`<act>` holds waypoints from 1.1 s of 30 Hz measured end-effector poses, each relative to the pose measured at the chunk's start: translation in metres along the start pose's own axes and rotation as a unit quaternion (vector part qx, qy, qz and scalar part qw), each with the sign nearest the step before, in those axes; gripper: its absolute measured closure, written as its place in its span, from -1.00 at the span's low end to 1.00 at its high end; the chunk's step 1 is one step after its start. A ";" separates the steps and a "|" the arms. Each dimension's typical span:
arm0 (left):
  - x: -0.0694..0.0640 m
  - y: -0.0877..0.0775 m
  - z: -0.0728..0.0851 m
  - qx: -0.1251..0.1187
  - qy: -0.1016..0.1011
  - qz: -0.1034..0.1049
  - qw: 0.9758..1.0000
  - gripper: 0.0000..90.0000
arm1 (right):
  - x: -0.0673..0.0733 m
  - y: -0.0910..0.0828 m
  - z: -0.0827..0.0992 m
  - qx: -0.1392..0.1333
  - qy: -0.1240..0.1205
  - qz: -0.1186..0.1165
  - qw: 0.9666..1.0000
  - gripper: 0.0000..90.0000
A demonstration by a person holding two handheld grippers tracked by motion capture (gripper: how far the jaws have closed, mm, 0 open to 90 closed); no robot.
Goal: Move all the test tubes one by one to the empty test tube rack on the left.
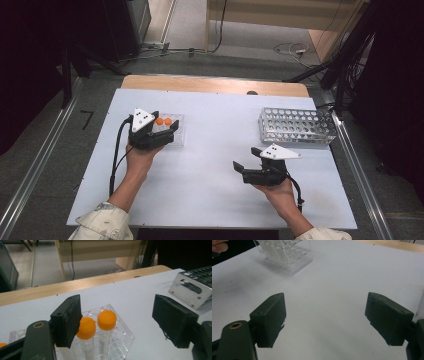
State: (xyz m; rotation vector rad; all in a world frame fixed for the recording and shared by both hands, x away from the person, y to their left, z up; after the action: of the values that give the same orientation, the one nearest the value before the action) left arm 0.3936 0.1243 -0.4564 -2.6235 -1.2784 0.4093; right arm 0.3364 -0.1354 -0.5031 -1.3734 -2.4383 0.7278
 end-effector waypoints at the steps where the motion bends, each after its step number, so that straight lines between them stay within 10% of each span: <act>1: -0.002 -0.001 0.000 -0.001 -0.008 0.010 1.000 -0.51 | -0.001 0.001 0.000 0.000 -0.001 0.002 1.000 -0.67; 15: -0.018 -0.014 0.013 0.033 -0.033 0.065 0.997 -0.79 | -0.015 0.002 0.002 0.001 -0.001 0.028 1.000 -0.67; 21: -0.020 -0.014 0.023 0.063 -0.036 0.068 0.995 -0.81 | -0.016 0.002 0.002 0.000 0.002 0.029 1.000 -0.67; 33: -0.025 -0.025 0.031 0.048 -0.004 0.037 0.998 -0.82 | -0.022 -0.001 0.001 -0.004 0.009 0.035 0.999 -0.67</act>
State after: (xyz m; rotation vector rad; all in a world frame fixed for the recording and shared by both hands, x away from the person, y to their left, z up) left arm 0.3504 0.1207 -0.4739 -2.5973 -1.1359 0.4802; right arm 0.3474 -0.1549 -0.5027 -1.4688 -2.3930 0.7197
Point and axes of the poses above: each handheld gripper's, and its own axes: y roughly forward along the jaws, z roughly out of its underside, x roughly to its left, the point moved 10 cm from there along y, roughly forward along the jaws, and after that the axes turned 14 degrees about z, right-handed, at the moved point
